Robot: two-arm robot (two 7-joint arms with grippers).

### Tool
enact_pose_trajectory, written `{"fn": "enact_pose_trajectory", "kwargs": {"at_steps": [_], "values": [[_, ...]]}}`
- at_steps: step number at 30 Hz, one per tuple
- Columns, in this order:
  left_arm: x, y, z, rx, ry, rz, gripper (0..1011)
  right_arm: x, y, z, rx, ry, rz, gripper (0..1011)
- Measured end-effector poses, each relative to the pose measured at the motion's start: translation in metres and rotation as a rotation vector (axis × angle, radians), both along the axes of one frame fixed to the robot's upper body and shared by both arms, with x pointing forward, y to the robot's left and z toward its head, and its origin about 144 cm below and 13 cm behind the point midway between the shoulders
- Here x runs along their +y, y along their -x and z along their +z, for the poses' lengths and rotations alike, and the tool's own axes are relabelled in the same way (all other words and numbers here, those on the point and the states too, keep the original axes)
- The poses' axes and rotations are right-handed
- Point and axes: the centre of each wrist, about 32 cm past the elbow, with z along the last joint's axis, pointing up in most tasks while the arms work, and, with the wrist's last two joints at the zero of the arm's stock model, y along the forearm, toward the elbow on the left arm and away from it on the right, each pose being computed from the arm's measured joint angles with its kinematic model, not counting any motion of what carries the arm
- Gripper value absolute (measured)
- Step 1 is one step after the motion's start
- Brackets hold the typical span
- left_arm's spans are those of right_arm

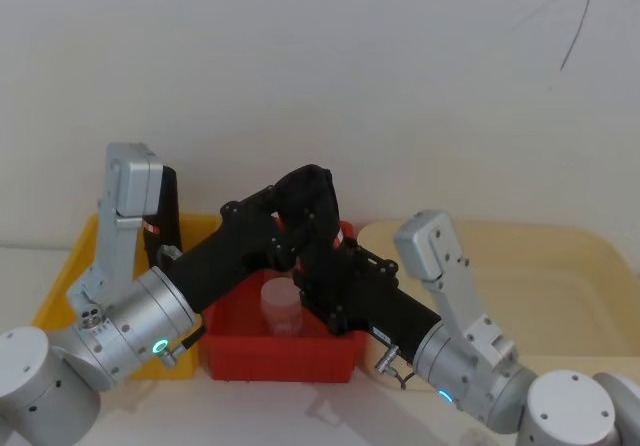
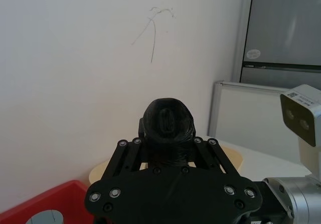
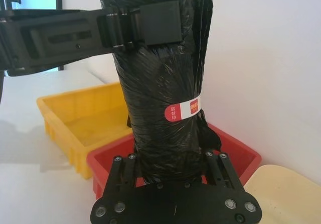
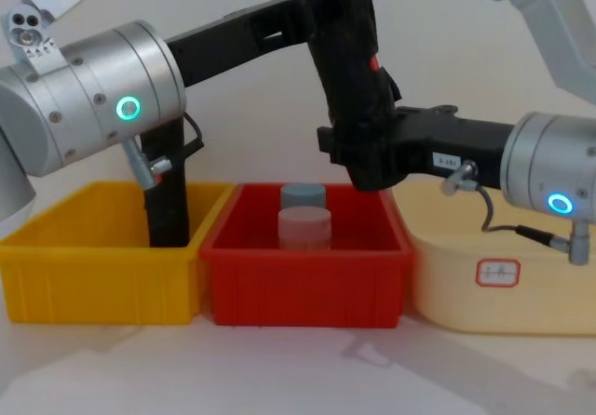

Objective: Pick up the garbage bag with the one hand and transfer it to the other hand.

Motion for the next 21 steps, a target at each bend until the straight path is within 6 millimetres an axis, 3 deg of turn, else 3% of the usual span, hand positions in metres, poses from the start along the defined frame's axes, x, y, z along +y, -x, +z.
{"fn": "enact_pose_trajectory", "kwargs": {"at_steps": [7,21], "values": [[0.000,0.000,0.000,-0.001,0.001,0.000,371,-0.002,0.003,0.006,0.003,-0.008,0.005,557],[0.000,0.000,0.000,0.001,-0.002,0.000,778,-0.010,0.006,0.015,0.004,-0.037,-0.011,557]]}}
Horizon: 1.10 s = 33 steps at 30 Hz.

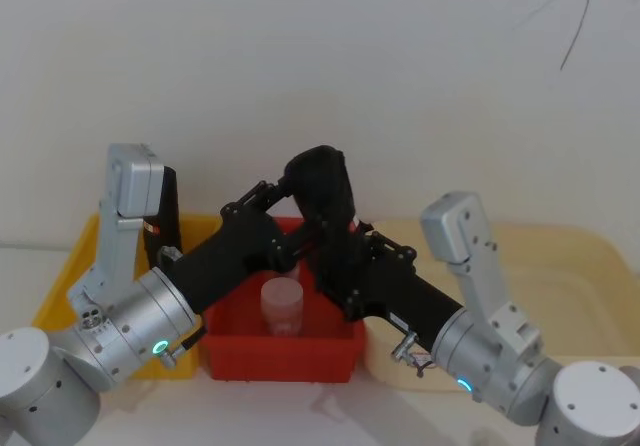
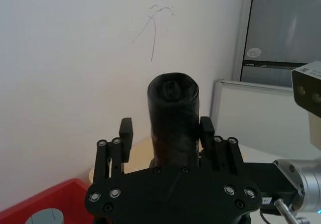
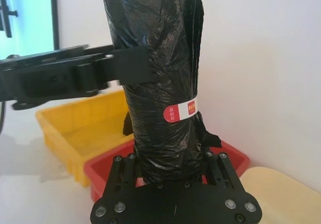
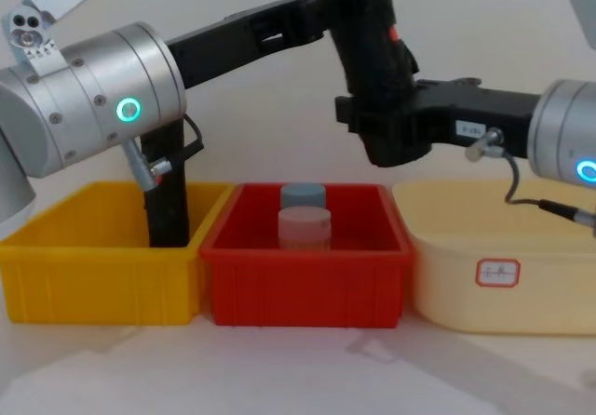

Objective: Pick up the garbage bag with the one hand and transfer it to the other hand.

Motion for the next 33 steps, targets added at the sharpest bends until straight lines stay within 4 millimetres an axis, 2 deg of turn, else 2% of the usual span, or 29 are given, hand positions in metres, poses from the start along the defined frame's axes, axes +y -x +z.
{"fn": "enact_pose_trajectory", "kwargs": {"at_steps": [4,6,8,18,33], "values": [[0.000,0.000,0.000,0.000,0.000,0.000,865,-0.005,0.000,0.001,0.005,-0.010,-0.022,557],[0.000,0.000,0.000,0.000,0.000,0.000,952,-0.009,0.000,0.001,0.011,-0.018,-0.044,557],[0.000,0.000,0.000,0.000,0.000,0.000,996,-0.012,0.000,0.001,0.015,-0.022,-0.057,557],[0.000,0.000,0.000,0.000,0.000,0.000,1001,-0.033,-0.003,-0.003,0.043,-0.038,-0.174,557],[0.000,0.000,0.000,-0.001,0.000,0.000,1001,-0.066,-0.019,-0.019,0.124,-0.027,-0.390,557]]}}
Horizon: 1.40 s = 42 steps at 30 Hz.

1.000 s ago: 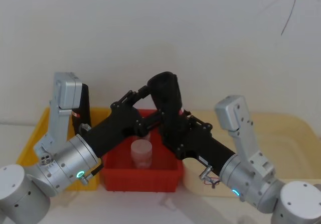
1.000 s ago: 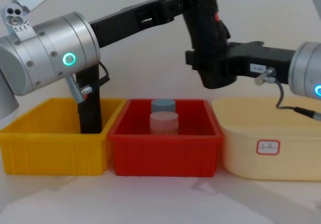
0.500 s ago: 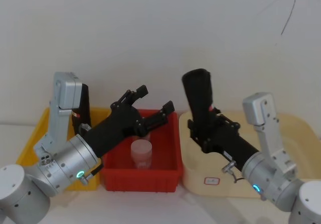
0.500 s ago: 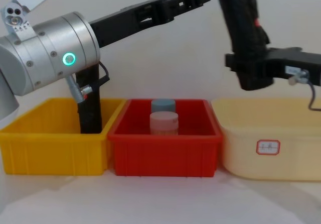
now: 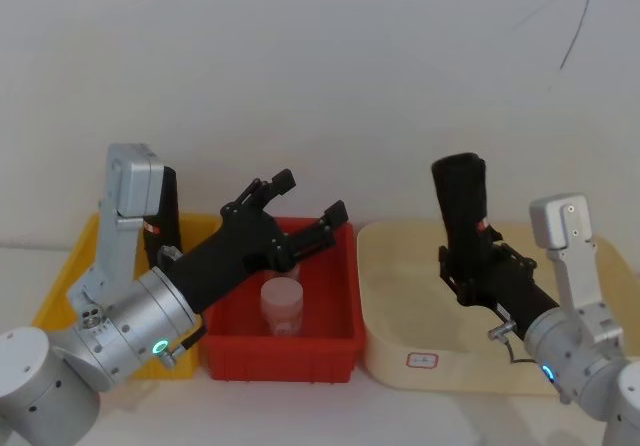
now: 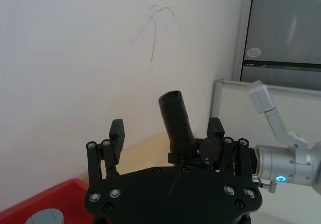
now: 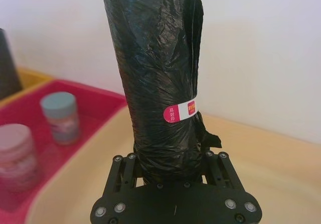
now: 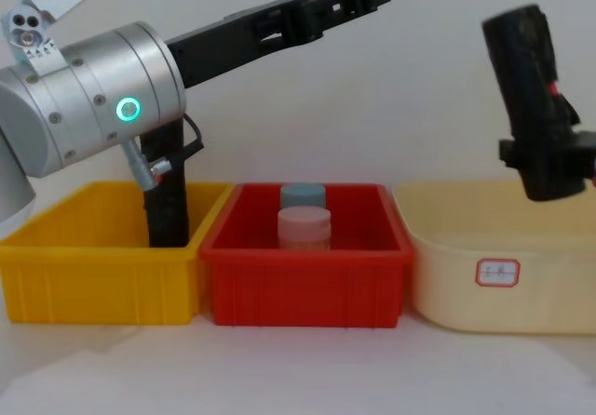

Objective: Pick up the garbage bag with the one hand and transfer it to the other hand.

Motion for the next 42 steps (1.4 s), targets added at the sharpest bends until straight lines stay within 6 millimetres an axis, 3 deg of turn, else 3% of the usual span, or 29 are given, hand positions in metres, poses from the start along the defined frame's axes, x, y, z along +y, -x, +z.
{"fn": "enact_pose_trajectory", "kwargs": {"at_steps": [5,8,19,34,42], "values": [[0.000,0.000,0.000,0.000,0.000,0.000,1001,-0.007,-0.004,-0.006,0.022,0.011,-0.040,604],[0.000,0.000,0.000,0.000,0.000,0.000,1001,-0.011,-0.006,-0.009,0.030,0.022,-0.059,737],[0.000,0.000,0.000,0.000,0.000,0.000,1001,-0.017,-0.003,-0.009,-0.004,0.034,-0.069,1002],[0.000,0.000,0.000,-0.003,0.000,0.003,1001,-0.013,0.012,0.011,-0.073,-0.001,0.053,1000],[0.006,0.004,0.001,-0.016,-0.001,0.052,1001,0.002,0.017,0.015,-0.066,-0.020,0.165,999]]}}
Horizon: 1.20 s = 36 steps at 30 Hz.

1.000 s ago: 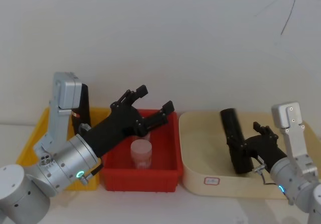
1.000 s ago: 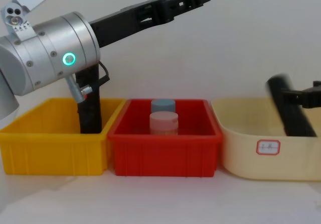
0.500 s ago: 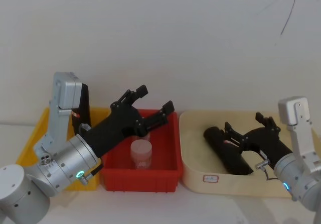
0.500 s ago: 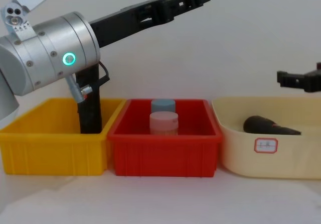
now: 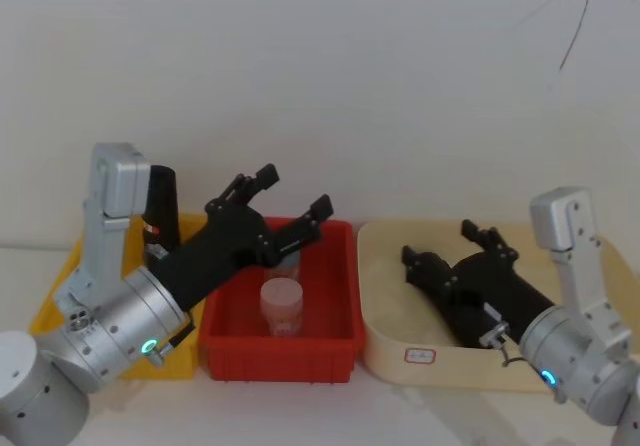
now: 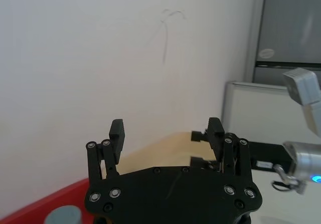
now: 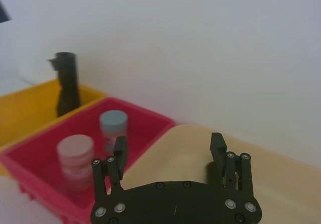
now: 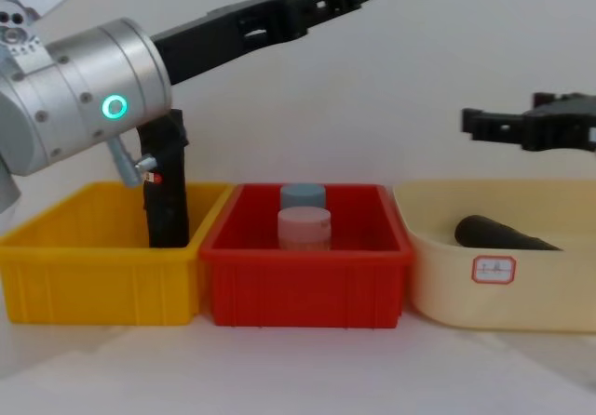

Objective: Pick up the garbage bag with the one hand and transfer it to the other hand.

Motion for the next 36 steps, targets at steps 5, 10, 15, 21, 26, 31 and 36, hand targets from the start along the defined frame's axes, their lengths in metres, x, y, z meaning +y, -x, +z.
{"fn": "enact_pose_trajectory", "kwargs": {"at_steps": [5,10,15,21,26,31,36], "values": [[0.006,0.004,0.001,-0.012,0.000,0.051,1001,0.010,-0.001,0.000,0.013,-0.004,0.054,1000],[0.015,0.009,0.002,-0.027,0.002,0.115,1001,0.021,-0.005,-0.003,0.032,-0.003,0.107,1000],[0.024,0.015,0.003,-0.040,0.003,0.179,1001,0.031,-0.009,-0.006,0.047,0.001,0.147,1000],[0.037,0.022,0.005,-0.057,0.004,0.270,1001,0.042,-0.017,-0.008,0.062,0.008,0.193,1000],[0.049,0.027,0.007,-0.073,0.005,0.342,1001,0.052,-0.023,-0.010,0.078,0.025,0.228,1000],[0.056,0.031,0.008,-0.083,0.005,0.383,1001,0.061,-0.030,-0.010,0.090,0.052,0.257,1000],[0.062,0.034,0.009,-0.092,0.005,0.420,1001,0.068,-0.037,-0.011,0.102,0.077,0.279,1000]]}}
